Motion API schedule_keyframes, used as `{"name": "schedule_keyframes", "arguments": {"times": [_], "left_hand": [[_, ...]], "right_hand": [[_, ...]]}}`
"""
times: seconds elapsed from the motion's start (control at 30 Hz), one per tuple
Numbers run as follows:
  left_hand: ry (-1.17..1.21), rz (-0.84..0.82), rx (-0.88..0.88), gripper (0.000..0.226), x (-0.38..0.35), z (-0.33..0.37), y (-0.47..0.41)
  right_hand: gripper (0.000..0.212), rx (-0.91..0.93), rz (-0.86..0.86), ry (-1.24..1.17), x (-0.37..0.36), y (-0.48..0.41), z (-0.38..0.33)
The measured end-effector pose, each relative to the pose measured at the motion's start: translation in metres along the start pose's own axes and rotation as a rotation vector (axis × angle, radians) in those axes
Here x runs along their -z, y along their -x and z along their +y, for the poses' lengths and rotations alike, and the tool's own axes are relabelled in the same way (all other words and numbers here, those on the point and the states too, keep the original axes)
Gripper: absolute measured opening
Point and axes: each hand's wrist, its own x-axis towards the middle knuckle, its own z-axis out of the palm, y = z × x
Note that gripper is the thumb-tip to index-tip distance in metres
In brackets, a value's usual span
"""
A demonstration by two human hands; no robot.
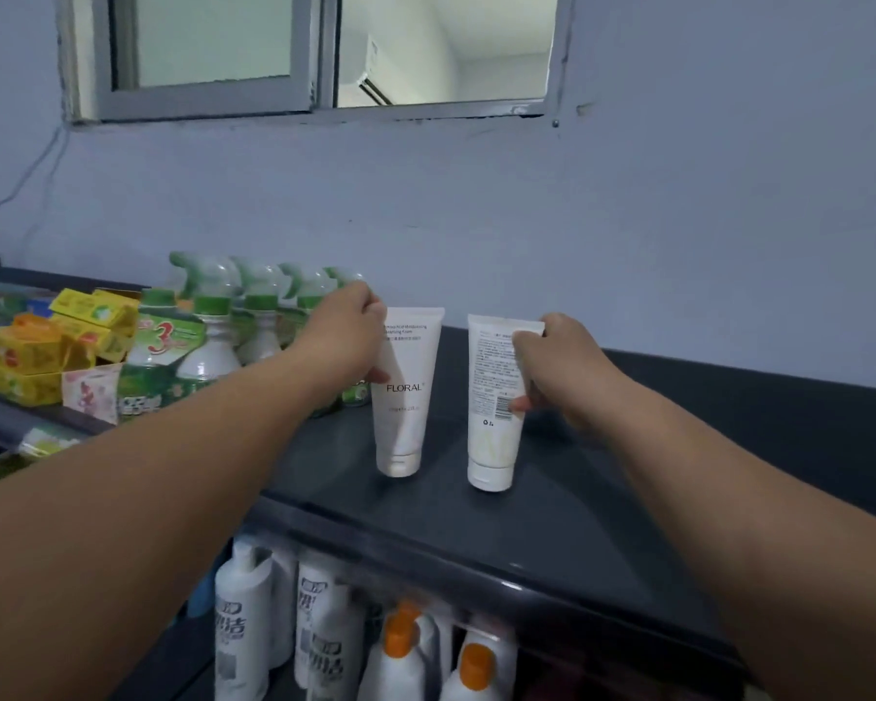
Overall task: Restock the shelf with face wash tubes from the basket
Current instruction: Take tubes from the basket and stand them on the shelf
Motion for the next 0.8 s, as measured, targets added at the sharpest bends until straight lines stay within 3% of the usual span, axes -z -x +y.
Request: {"name": "schedule_keyframes", "arguments": {"times": [0.2,0.3,0.37,0.47,0.67,0.8], "left_hand": [[0.166,-0.077,0.018,0.009,-0.028,-0.027,-0.017],[0.070,-0.285,0.046,0.034,-0.024,-0.044,-0.015],[-0.080,-0.444,0.114,0.035,-0.022,-0.054,-0.012],[-0.131,-0.520,0.169,0.028,-0.024,-0.063,-0.016],[-0.060,-0.415,0.152,0.027,-0.040,-0.070,-0.056],[-0.047,-0.373,0.177,0.029,-0.052,-0.083,-0.090]], "right_hand": [[0.018,-0.054,-0.199,-0.086,0.015,-0.024,0.034],[0.022,-0.140,-0.408,0.037,0.017,-0.023,0.050],[0.022,-0.190,-0.458,0.084,0.011,-0.024,0.059],[0.021,-0.216,-0.437,0.031,0.004,-0.028,0.065],[0.018,-0.125,-0.275,-0.041,-0.004,-0.045,0.063],[0.020,-0.182,-0.249,-0.091,-0.011,-0.057,0.072]]}}
